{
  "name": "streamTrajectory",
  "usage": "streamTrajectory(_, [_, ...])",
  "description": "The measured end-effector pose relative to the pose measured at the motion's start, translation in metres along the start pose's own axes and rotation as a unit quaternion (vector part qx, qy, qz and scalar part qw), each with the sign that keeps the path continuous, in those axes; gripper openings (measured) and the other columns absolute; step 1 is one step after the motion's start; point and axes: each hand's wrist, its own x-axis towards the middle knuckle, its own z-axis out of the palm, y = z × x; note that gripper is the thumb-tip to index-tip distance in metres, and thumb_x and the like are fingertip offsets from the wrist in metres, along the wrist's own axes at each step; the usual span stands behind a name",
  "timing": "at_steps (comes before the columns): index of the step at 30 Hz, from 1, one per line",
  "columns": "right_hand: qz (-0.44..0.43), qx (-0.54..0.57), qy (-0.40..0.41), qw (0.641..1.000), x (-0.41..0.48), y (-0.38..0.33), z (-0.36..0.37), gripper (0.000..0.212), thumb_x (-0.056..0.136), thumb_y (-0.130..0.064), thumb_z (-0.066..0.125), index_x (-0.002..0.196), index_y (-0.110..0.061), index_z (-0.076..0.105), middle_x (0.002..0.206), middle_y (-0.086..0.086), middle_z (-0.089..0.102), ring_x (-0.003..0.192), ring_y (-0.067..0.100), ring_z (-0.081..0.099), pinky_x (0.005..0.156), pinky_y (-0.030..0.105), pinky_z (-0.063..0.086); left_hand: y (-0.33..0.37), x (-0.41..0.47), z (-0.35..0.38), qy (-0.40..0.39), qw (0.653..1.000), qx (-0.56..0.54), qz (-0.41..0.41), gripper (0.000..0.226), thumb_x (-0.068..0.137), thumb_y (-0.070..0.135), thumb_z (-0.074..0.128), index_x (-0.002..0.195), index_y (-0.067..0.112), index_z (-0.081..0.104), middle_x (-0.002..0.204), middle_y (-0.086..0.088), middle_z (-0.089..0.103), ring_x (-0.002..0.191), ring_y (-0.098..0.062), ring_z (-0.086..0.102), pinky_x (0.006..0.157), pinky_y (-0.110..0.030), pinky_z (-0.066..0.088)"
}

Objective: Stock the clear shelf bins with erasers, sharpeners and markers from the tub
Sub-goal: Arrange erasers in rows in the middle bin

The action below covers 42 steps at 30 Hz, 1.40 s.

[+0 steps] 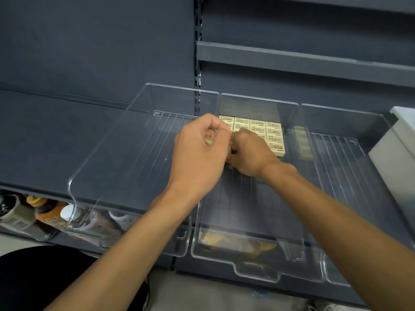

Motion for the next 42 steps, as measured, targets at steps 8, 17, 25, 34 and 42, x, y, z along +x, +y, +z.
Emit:
streamTrajectory(8, [0.032,-0.005,0.059,0.998,-0.006,-0.001,0.013,0.027,0.088,-0.02,0.057,0.11,-0.014,0.045,0.086,0.01,0.057,0.074,0.03,0.042,0.065,0.034,0.037,0.002,0.003,0.001,-0.002,1.0,-0.012,0.002,0.015,0.082,0.02,0.049,0.075,0.017,0.063,0.045,0.012,0.05,0.043,-0.007,0.047,0.054,-0.03,0.04])
streamTrajectory(17, [0.074,0.01,0.06,0.995,-0.018,-0.004,-0.005,0.015,0.086,-0.032,0.061,0.081,-0.018,0.059,0.079,0.006,0.062,0.081,0.03,0.059,0.067,0.031,0.045,0.003,0.003,0.005,-0.028,1.0,-0.009,-0.002,0.02,0.093,0.005,0.047,0.082,0.016,0.06,0.047,0.01,0.05,0.04,-0.009,0.046,0.045,-0.027,0.041])
streamTrajectory(25, [0.012,0.448,0.011,0.894,-0.104,-0.003,-0.038,0.009,0.093,-0.011,0.057,0.092,-0.011,0.065,0.079,0.007,0.071,0.068,0.016,0.066,0.065,0.029,0.056,0.003,0.001,0.013,-0.044,0.997,-0.054,0.022,0.036,0.104,0.027,0.044,0.08,0.003,0.053,0.057,-0.005,0.053,0.045,-0.01,0.051,0.045,-0.02,0.039])
streamTrajectory(34, [-0.008,0.55,0.047,0.834,-0.117,-0.01,-0.015,0.017,0.089,-0.019,0.064,0.097,-0.008,0.054,0.081,0.006,0.069,0.073,0.018,0.066,0.07,0.03,0.056,0.009,-0.006,0.032,-0.087,0.982,-0.163,-0.039,0.038,0.103,0.039,0.035,0.08,0.013,0.05,0.066,-0.002,0.058,0.058,-0.015,0.056,0.053,-0.03,0.047])
streamTrajectory(42, [0.015,0.521,0.058,0.851,-0.123,-0.001,-0.021,0.011,0.093,-0.018,0.059,0.093,-0.01,0.052,0.078,0.002,0.066,0.071,0.018,0.064,0.069,0.03,0.055,-0.004,-0.004,0.033,-0.124,0.979,-0.134,-0.095,0.018,0.083,0.017,0.041,0.084,0.026,0.056,0.082,0.004,0.06,0.083,-0.016,0.061,0.079,-0.042,0.048])
